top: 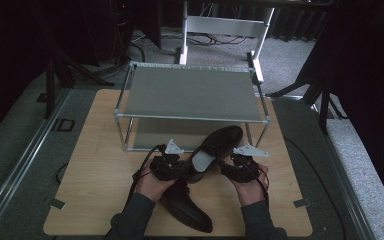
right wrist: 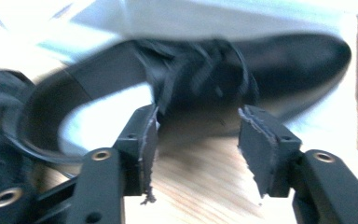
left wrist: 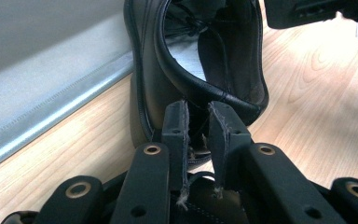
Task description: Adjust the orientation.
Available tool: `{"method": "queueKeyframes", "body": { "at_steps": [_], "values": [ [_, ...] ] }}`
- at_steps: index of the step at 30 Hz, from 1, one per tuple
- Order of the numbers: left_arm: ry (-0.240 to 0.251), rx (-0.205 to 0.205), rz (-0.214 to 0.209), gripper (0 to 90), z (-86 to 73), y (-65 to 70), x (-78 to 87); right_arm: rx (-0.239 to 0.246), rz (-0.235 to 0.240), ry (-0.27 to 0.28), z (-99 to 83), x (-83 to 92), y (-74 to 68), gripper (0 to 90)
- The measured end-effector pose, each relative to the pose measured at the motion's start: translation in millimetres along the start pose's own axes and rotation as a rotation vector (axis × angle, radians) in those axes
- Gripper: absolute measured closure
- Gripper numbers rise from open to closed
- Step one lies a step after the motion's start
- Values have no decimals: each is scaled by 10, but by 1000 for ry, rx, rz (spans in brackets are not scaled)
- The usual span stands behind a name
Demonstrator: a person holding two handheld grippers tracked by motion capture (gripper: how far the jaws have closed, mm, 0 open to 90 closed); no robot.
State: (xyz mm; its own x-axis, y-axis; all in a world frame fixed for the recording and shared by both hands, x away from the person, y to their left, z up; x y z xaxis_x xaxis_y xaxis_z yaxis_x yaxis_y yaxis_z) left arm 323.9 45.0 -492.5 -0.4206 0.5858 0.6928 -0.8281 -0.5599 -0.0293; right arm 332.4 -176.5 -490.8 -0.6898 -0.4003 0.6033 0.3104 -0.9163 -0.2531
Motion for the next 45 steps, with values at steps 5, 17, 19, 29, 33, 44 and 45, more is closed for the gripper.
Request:
{"method": "queueKeyframes", "body": {
  "at_steps": [5, 17, 19, 29, 33, 44, 45],
  "values": [
    [2, -5, 0, 767, 3, 16, 0, 12, -68, -41, 7, -160, -144, 285],
    [47, -21, 3, 699, -18, -8, 119, -20, -154, -51, 16, -268, 3, 426],
    [51, -24, 17, 695, -29, -34, 170, -14, -189, -46, 28, -207, 109, 460],
    [92, 35, 76, 686, -175, -214, 399, 36, -56, -144, 9, -90, 368, 794],
    [99, 59, 99, 684, -271, -295, 486, 43, -15, -164, -39, 29, 428, 844],
    [104, 105, 148, 675, -473, -426, 688, 156, 113, -223, -313, 421, 595, 853],
    [101, 104, 152, 672, -492, -418, 699, 159, 122, -225, -326, 436, 598, 853]
  ]
}}
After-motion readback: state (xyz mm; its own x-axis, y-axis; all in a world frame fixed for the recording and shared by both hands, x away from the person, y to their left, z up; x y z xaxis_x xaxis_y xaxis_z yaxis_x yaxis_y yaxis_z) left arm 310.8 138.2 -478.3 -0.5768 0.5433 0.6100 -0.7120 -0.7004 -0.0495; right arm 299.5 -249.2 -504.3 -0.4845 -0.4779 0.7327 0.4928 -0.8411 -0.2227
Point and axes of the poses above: each handheld gripper's, and its own axes: x roughly backward along the jaws, z roughly out of its top, y roughly to its right, the point moved 3 cm from there along -x, roughly forward along the jaws, and after that the axes turned 14 degrees about -x, right-handed, at the moved point
